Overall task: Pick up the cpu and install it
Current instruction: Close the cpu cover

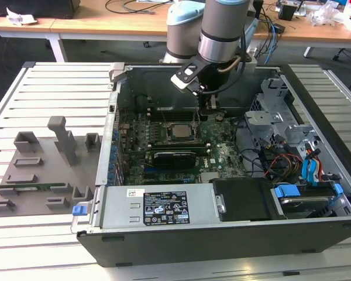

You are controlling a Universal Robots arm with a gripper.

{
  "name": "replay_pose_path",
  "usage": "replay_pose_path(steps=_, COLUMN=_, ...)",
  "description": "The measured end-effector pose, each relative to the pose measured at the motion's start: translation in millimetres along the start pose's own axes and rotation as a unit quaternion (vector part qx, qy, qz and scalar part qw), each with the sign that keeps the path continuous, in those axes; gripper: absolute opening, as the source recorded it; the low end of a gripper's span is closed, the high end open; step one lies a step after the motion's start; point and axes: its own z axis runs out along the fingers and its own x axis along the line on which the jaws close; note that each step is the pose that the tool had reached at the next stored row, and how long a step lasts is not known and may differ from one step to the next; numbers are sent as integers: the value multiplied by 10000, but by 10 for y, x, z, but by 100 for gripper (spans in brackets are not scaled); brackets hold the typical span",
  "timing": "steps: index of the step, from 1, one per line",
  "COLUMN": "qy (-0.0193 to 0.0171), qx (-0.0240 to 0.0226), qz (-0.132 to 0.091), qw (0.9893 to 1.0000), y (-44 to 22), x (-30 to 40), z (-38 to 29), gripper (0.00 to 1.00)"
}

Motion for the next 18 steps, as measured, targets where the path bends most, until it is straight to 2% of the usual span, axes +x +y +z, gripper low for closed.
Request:
replay_pose_path(steps=6, qy=0, qx=0, qz=0, qw=10000, y=-93, x=5, z=51, gripper=11)
replay_pose_path(steps=8, qy=0, qx=0, qz=0, qw=10000, y=-201, x=11, z=109, gripper=11)
replay_pose_path(steps=11, qy=0, qx=0, qz=1, qw=10000, y=-318, x=18, z=165, gripper=11)
replay_pose_path(steps=13, qy=0, qx=0, qz=0, qw=10000, y=-439, x=25, z=234, gripper=11)
replay_pose_path(steps=16, qy=0, qx=0, qz=0, qw=10000, y=-558, x=31, z=294, gripper=11)
replay_pose_path(steps=18, qy=0, qx=0, qz=0, qw=10000, y=-600, x=34, z=315, gripper=11)
